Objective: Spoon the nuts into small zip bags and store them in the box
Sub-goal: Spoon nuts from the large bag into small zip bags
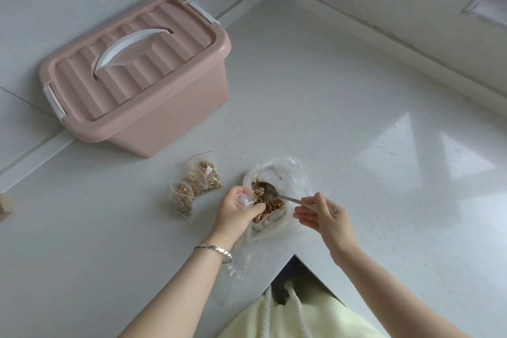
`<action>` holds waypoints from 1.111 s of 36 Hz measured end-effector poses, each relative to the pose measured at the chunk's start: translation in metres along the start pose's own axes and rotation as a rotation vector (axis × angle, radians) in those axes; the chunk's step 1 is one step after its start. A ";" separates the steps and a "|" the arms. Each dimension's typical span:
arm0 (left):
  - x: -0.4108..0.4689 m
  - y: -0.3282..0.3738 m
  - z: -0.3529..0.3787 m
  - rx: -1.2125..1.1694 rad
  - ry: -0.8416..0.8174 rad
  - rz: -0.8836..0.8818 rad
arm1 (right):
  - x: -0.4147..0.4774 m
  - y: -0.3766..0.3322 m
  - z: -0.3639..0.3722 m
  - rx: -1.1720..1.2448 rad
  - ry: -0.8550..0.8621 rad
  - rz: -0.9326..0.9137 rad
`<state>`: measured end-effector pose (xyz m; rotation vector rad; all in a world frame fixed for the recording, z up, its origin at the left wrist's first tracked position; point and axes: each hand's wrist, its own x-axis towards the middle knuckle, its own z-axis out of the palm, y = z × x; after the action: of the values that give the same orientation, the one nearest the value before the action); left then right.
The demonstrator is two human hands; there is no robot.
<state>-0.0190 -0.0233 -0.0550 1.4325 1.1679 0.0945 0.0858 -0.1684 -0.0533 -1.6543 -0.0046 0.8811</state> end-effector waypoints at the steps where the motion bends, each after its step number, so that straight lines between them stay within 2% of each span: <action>1: 0.000 -0.002 0.000 0.003 0.014 0.002 | 0.000 0.000 -0.002 -0.028 0.000 -0.019; 5: -0.001 -0.006 0.000 0.000 0.025 -0.003 | -0.004 0.001 -0.006 -0.161 0.034 -0.158; 9: -0.003 -0.007 0.001 -0.030 0.014 -0.002 | -0.009 0.005 -0.006 -0.330 -0.030 -0.229; 16: -0.005 -0.009 0.003 -0.078 0.051 0.019 | -0.007 0.001 -0.005 -0.162 -0.030 -0.100; 22: -0.007 -0.009 0.002 -0.076 0.049 0.030 | -0.010 0.005 -0.004 -0.308 -0.010 -0.203; 32: -0.008 -0.007 0.001 -0.022 0.032 0.063 | -0.009 0.006 -0.013 0.252 0.029 0.278; 35: -0.011 -0.009 -0.001 0.047 0.066 0.111 | -0.011 0.005 -0.019 0.294 0.010 0.297; 40: -0.018 -0.013 -0.006 0.162 0.172 0.233 | -0.014 -0.006 -0.028 0.254 0.009 0.225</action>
<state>-0.0396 -0.0343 -0.0532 1.7287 1.1642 0.2965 0.0933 -0.1965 -0.0405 -1.4376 0.2936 0.9995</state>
